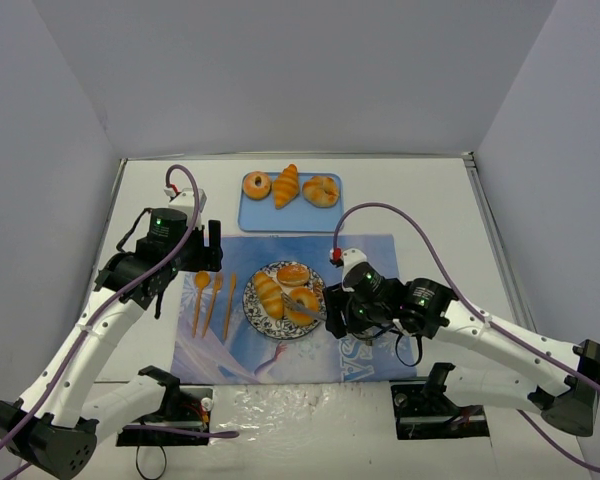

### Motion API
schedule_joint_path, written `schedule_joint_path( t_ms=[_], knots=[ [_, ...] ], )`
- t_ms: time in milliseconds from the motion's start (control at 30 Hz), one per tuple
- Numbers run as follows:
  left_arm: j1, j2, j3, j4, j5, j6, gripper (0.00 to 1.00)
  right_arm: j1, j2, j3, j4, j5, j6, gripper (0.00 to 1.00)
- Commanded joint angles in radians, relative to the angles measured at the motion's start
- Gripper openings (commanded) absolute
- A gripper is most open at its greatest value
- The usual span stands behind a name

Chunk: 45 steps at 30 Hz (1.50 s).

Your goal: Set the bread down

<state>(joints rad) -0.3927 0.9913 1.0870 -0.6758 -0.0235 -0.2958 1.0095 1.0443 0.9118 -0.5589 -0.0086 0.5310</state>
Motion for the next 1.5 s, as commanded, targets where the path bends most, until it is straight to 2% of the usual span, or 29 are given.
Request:
schedule_joint_path(
  t_ms=[0,133,267,400,567,700,767,867,1100,1467],
  knots=[
    [-0.006,-0.002,0.028,0.036,-0.004,-0.005,0.69,0.007,-0.023,0.11,0.01,0.091,0.021,0.54],
    [-0.006,-0.001,0.028,0.036,-0.003,-0.005,0.69,0.007,0.006,0.211,0.01,0.187,0.013,0.56],
    [-0.006,-0.001,0.028,0.036,-0.003,-0.005,0.69,-0.033,0.107,0.354,0.011,0.328,-0.025,0.59],
    [-0.008,-0.003,0.028,0.037,0.0,-0.005,0.69,-0.216,0.201,0.454,0.031,0.325,-0.092,0.59],
    [-0.008,-0.009,0.029,0.038,0.005,-0.005,0.69,-0.468,0.307,0.531,0.092,0.219,-0.148,0.58],
    [-0.008,-0.015,0.028,0.039,0.011,-0.005,0.69,-0.602,0.389,0.598,0.097,0.251,-0.173,0.58],
    [-0.008,-0.017,0.03,0.042,0.013,-0.005,0.69,-0.714,0.437,0.623,0.099,0.205,-0.177,0.58],
    [-0.008,-0.019,0.03,0.042,0.019,-0.006,0.69,-0.817,0.491,0.65,0.107,0.204,-0.176,0.58],
    [-0.009,-0.024,0.028,0.045,0.023,-0.008,0.69,-0.965,0.638,0.673,0.171,0.144,-0.165,0.57],
    [-0.008,-0.025,0.028,0.047,0.023,-0.008,0.69,-1.052,0.808,0.67,0.248,0.139,-0.182,0.58]
  ],
)
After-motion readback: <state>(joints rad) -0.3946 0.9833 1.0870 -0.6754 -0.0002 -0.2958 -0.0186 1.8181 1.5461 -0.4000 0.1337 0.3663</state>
